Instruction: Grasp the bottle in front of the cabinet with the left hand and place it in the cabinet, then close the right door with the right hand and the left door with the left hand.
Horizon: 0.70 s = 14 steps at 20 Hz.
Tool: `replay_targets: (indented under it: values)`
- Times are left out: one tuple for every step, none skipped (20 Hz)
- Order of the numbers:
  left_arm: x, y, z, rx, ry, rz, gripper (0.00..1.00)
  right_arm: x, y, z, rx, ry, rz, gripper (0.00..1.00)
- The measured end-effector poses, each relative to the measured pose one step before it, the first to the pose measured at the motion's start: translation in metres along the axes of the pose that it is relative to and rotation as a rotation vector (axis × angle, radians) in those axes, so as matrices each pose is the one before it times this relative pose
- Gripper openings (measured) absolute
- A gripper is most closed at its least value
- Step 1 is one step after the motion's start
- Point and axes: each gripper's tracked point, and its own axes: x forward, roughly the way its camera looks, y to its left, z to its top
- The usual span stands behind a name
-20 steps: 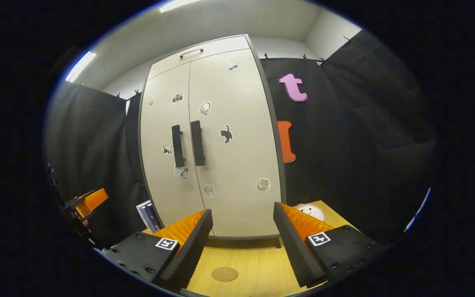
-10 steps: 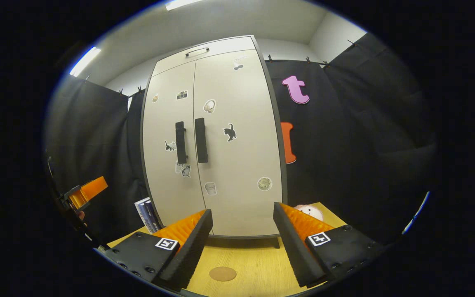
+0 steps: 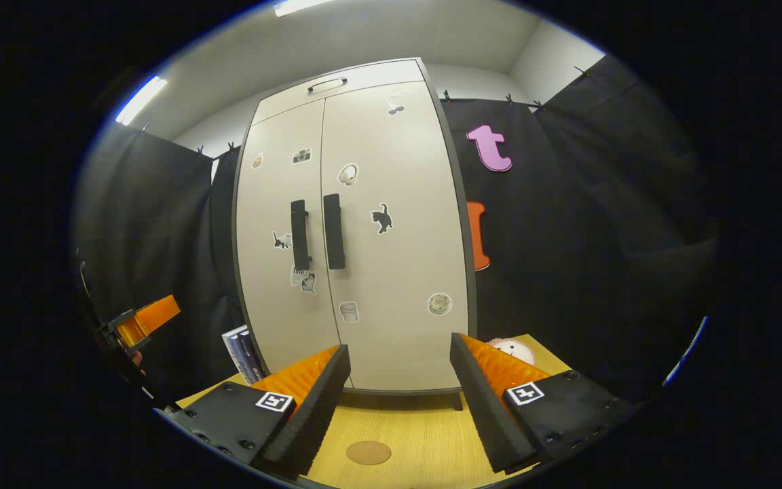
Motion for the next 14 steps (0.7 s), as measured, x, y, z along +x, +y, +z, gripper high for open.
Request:
replay_targets:
  values:
    - [-0.00018, 0.00098, -0.00107, -0.00236, 0.00088, 0.00155, 0.95, 0.00072, 0.00056, 0.0004, 0.0017, 0.00111, 0.00205, 0.98]
    - [-0.00028, 0.00156, 0.00006, -0.00072, -0.00072, 0.00329, 0.95, 0.00026, 0.00063, -0.00079, 0.00327, 0.00219, 0.00167, 0.98]
    - [0.0005, 0.00141, 0.00037, 0.00145, -0.00098, 0.00351, 0.95, 0.00036, -0.00011, 0.00061, 0.00363, -0.00036, 0.00132, 0.98]
    - [0.00012, 0.00094, -0.00027, 0.00118, -0.00094, 0.00324, 0.95, 0.00069, 0.00038, 0.00001, 0.0027, -0.00116, 0.00052, 0.98]
    - [-0.00001, 0.00045, 0.00034, 0.00045, -0.0013, 0.00113, 0.95, 0.00079, 0.00005, 0.00032, 0.00098, -0.00036, 0.00065, 0.98]
    - [0.00153, 0.00026, 0.00029, -0.00083, -0.00138, 0.00031, 0.95, 0.0008, -0.0002, -0.00031, -0.00018, 0.00056, -0.00006, 0.98]
    - [0.00051, -0.00004, -0.00039, -0.00054, -0.00021, 0.00049, 0.95, -0.00001, 0.00014, -0.00045, -0.00007, 0.00051, 0.00011, 0.98]
    - [0.00058, -0.0001, -0.0002, -0.00083, 0.00046, -0.00015, 0.95, 0.00035, 0.00022, -0.00004, 0.00025, -0.00034, 0.0003, 0.98]
    - [0.00031, -0.00032, -0.00074, -0.00181, 0.00157, -0.00158, 0.95, -0.00032, -0.00071, 0.00005, 0.00006, -0.00032, -0.00108, 0.98]
    - [0.0004, -0.00096, -0.00072, -0.00246, 0.0018, -0.00131, 0.95, 0.00022, 0.00018, -0.00004, -0.00037, -0.00028, -0.00065, 0.98]
    - [0.00025, -0.00075, -0.00103, -0.00207, 0.00144, -0.00064, 0.95, 0.00004, -0.00086, 0.0004, -0.00039, -0.00079, -0.00135, 0.98]
    - [0.00009, 0.00026, -0.00019, -0.00146, 0.00012, -0.00029, 0.95, 0.00075, -0.00053, 0.00003, -0.0006, -0.00088, -0.002, 0.98]
    - [-0.00047, -0.00015, -0.00055, -0.0003, 0.00009, -0.00047, 0.95, -0.00078, -0.00057, 0.00041, -0.0003, -0.00085, -0.00117, 0.98]
    - [0.00143, 0.00016, 0.00039, 0.00036, -0.00027, 0.00074, 0.95, 0.00062, 0.00003, 0.00006, 0.00049, -0.00018, -0.00104, 0.98]
